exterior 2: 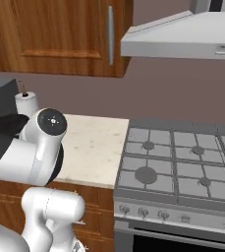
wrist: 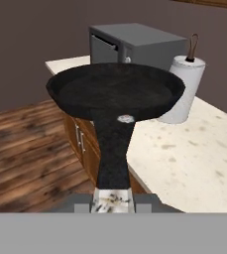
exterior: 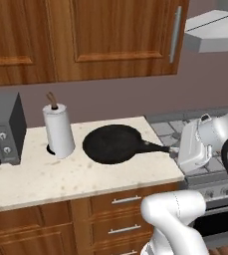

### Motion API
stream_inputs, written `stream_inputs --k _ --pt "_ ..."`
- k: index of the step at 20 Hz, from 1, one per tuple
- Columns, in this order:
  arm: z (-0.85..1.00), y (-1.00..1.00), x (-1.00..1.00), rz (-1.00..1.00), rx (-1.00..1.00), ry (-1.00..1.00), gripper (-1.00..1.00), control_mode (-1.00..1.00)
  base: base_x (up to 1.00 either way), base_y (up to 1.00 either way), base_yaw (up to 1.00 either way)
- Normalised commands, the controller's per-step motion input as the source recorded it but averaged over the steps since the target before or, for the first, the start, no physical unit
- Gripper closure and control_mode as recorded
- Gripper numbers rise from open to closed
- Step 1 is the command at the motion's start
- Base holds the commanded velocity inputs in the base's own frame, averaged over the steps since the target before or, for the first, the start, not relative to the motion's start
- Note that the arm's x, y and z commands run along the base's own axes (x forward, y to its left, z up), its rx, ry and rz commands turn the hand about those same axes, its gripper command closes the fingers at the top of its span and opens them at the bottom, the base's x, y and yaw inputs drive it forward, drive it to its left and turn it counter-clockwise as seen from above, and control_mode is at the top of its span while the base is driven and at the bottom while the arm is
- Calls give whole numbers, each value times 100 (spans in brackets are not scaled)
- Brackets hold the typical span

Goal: Pick the pan from the cabinet and place it on the stove. Then turn on the stove burner for the pan.

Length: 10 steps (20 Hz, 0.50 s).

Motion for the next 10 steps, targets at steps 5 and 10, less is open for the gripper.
stream_inputs --k 5,10 --pt "0 0 0 0 0 0 100 100 26 49 0" --pt "0 0 0 0 0 0 100 100 29 32 0"
